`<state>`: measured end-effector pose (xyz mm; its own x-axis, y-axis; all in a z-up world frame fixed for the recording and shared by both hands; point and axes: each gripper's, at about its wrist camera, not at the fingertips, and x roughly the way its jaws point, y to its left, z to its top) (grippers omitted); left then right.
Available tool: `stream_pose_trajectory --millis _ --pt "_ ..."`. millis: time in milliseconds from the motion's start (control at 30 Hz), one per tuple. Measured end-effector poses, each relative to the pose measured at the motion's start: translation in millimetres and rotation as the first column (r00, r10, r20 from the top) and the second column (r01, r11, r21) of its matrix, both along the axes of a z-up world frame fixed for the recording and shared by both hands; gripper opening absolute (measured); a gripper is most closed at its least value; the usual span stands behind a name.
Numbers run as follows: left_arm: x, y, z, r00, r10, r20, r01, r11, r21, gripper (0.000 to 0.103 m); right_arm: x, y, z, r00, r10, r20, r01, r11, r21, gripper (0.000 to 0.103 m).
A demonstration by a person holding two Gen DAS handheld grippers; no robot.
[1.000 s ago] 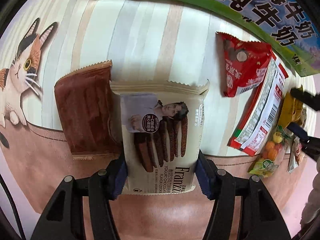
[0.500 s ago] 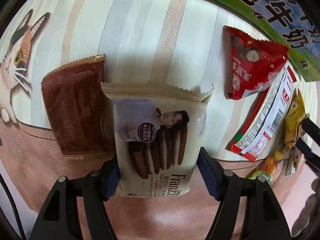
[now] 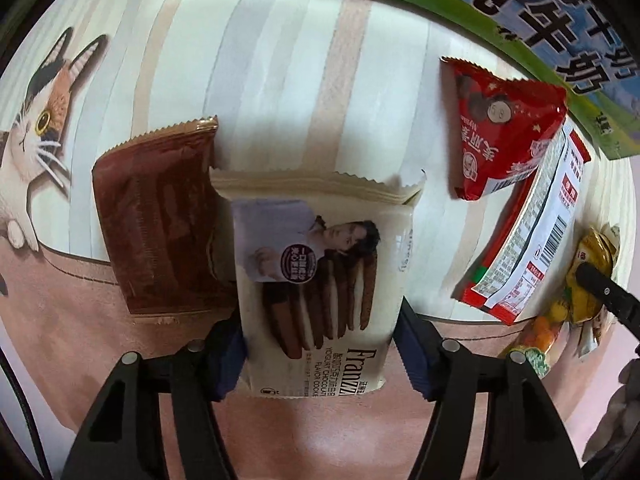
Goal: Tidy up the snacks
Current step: 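Grasp the Franzzi cookie pack with the left tool while the right tool grasps the yellow bag, then carry the Franzzi pack and yellow bag into the box and open both tools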
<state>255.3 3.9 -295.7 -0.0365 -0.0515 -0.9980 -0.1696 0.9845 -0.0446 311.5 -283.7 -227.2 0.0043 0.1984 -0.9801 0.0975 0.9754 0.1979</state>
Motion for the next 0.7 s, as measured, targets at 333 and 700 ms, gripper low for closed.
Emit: stream_pose_trajectory --millis 333,700 --pt "1.1 -9.5 7.6 1.000 -0.009 0.019 0.009 1.000 0.017 0.057 -4.4 -46.8 -16.6 0.997 -0.075 -0.007 0.075 0.996 0.056 0.059" --pt "-22.0 -28.9 65.3 0.991 -0.069 0.111 0.070 0.998 0.002 0.056 -47.1 -13.2 16.9 0.996 0.003 0.088 -0.006 0.999 0.035 0.055"
